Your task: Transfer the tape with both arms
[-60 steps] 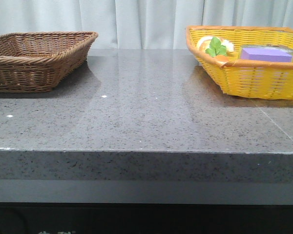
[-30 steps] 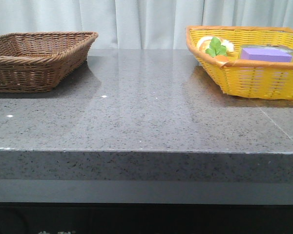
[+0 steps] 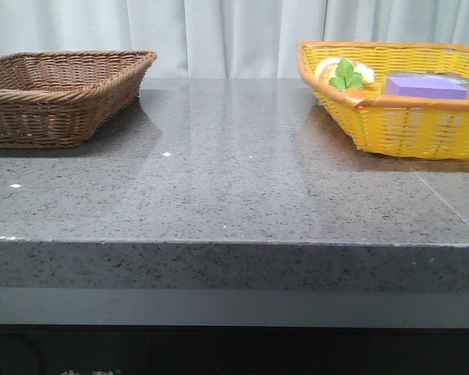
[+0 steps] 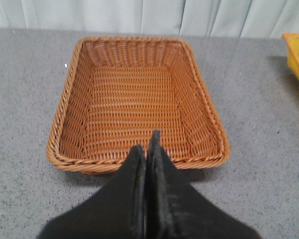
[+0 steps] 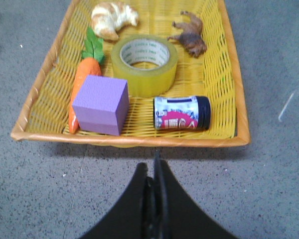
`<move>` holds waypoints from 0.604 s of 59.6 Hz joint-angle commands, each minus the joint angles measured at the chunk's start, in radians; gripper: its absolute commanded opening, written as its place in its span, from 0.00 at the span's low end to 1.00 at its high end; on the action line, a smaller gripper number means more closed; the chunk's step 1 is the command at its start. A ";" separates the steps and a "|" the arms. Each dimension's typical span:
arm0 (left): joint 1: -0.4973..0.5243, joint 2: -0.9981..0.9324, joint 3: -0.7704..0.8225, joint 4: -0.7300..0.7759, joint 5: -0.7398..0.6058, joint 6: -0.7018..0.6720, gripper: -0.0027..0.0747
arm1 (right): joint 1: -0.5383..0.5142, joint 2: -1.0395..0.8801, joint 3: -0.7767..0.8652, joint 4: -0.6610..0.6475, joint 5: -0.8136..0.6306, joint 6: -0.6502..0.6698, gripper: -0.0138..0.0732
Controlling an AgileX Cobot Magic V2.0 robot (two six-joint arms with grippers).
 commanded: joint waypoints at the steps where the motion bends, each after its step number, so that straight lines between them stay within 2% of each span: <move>1: -0.008 0.033 -0.028 0.005 -0.074 0.003 0.01 | -0.005 0.028 -0.030 -0.010 -0.040 -0.024 0.10; 6: -0.008 0.055 -0.028 0.007 -0.074 0.003 0.04 | -0.005 0.047 -0.030 -0.010 -0.026 -0.033 0.20; 10: -0.008 0.068 -0.028 0.007 -0.074 0.003 0.13 | -0.005 0.059 -0.030 -0.010 -0.025 -0.039 0.37; 15: -0.008 0.071 -0.028 0.007 -0.079 0.003 0.35 | -0.005 0.061 -0.030 -0.010 -0.026 -0.039 0.63; 19: -0.008 0.071 -0.028 0.007 -0.088 0.003 0.56 | -0.005 0.061 -0.030 -0.010 -0.029 -0.039 0.76; 23: -0.008 0.071 -0.028 0.007 -0.098 0.003 0.70 | -0.005 0.066 -0.033 -0.011 -0.037 -0.039 0.81; 25: -0.008 0.071 -0.028 0.007 -0.102 0.003 0.73 | -0.005 0.069 -0.036 -0.012 -0.043 -0.039 0.80; 36: -0.084 0.071 -0.028 -0.001 -0.130 0.007 0.74 | -0.005 0.154 -0.102 -0.014 -0.035 -0.004 0.77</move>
